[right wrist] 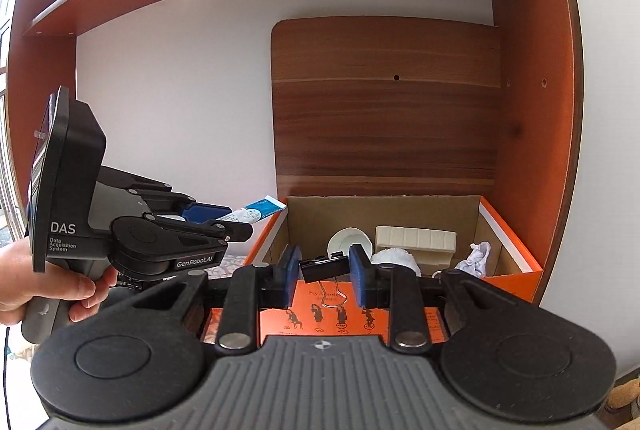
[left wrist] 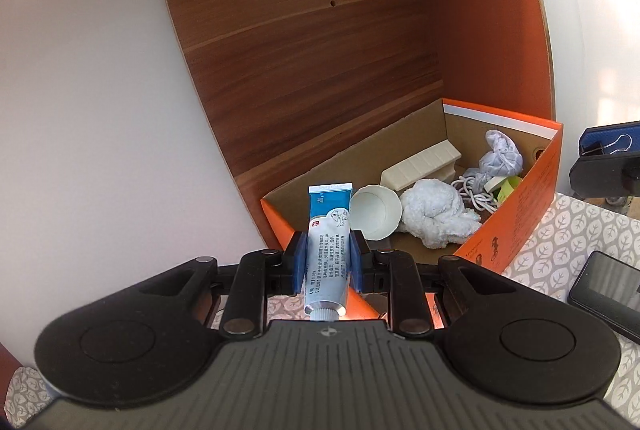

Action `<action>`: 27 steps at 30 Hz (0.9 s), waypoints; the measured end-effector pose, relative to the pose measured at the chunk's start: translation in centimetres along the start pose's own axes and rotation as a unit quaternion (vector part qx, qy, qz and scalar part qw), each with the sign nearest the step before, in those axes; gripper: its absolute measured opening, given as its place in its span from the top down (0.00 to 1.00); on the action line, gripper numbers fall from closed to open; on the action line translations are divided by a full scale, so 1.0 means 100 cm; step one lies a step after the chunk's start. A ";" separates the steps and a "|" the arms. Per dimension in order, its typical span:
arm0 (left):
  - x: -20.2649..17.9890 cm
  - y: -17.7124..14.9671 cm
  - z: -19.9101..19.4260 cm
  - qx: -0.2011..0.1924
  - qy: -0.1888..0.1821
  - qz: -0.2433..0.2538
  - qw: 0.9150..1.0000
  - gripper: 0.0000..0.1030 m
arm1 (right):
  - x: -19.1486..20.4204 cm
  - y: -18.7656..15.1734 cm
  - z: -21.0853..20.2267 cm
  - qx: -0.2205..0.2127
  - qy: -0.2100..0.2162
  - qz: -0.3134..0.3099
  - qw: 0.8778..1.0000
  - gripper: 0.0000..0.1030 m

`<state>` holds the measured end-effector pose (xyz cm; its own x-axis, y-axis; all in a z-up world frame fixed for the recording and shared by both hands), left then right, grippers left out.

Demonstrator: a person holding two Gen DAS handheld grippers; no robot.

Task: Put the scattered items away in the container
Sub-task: 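Carry the toothpaste tube and binder clip over the orange box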

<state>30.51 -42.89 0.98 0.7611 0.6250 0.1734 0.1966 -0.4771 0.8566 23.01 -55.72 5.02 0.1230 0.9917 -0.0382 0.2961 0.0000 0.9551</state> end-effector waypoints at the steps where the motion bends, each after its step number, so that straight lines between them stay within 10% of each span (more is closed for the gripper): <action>1: 0.002 0.003 0.005 0.003 0.003 0.002 1.000 0.78 | -0.004 0.002 0.004 0.001 -0.003 0.003 1.000 0.76; 27: 0.033 0.022 0.115 0.098 0.029 -0.044 0.994 0.78 | -0.080 0.012 0.117 0.056 -0.088 0.027 0.994 0.76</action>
<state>40.58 -48.95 -2.09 0.7001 0.7012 0.1347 0.3811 -0.5265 0.7600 33.44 -65.20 2.99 0.3031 0.9518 -0.0471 0.3862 -0.0775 0.9191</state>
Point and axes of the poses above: each gripper's, at about its wrist camera, not at the fingertips, and z roughly the way its jaws point, x to its left, y to its top, the point moved 4 cm from there along z, roughly the way its jaws point, and after that the axes turned 15 degrees about -y, right-handed, at the moved point
